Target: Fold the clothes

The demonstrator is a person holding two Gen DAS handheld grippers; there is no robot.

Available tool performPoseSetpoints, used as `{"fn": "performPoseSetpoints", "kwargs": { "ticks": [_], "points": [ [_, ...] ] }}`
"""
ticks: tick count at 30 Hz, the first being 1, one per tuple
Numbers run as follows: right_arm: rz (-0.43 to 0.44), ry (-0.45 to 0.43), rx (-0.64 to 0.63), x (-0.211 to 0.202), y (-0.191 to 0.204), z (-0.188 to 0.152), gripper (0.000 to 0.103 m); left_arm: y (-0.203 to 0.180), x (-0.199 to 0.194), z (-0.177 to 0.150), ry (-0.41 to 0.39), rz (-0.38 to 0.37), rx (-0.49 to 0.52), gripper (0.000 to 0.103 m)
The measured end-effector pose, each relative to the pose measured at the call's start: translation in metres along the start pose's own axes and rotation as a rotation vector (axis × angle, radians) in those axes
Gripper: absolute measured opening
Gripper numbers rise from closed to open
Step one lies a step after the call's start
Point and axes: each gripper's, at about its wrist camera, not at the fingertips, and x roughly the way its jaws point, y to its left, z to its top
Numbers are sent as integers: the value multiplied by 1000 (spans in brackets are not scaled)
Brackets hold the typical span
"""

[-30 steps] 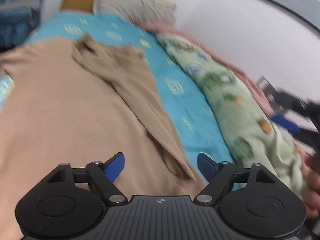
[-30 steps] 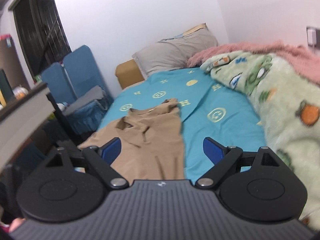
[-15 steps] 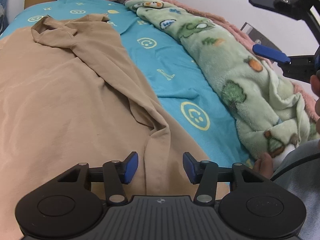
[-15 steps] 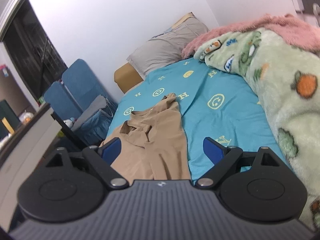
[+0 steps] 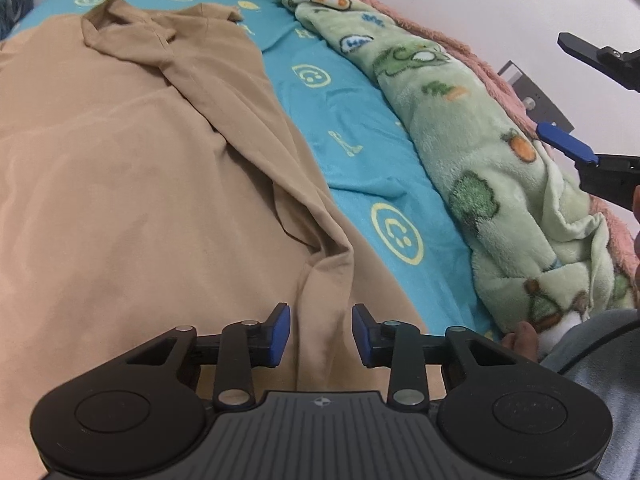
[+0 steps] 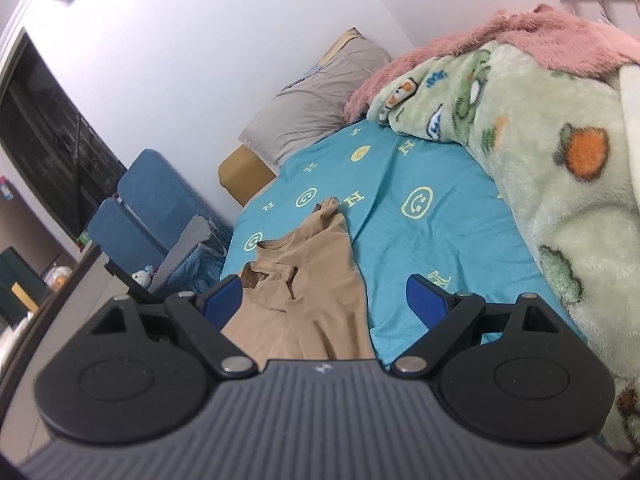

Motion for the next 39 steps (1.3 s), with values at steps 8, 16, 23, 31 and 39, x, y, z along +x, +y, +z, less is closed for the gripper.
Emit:
{"fn": "performPoseSetpoints", "kwargs": {
  "ticks": [8, 16, 23, 31, 39],
  "points": [
    [12, 39, 5, 10, 1, -2, 90, 4, 11, -4, 53, 35, 8, 36],
    [12, 84, -15, 16, 6, -10, 90, 7, -14, -6, 31, -24, -93, 2],
    [21, 109, 3, 19, 4, -11, 90, 6, -60, -21, -7, -49, -310, 2],
    [-1, 114, -33, 20, 11, -14, 90, 8, -47, -33, 39, 159, -249, 3],
    [-48, 73, -185, 16, 32, -22, 90, -5, -77, -20, -106, 241, -139, 73]
  ]
}}
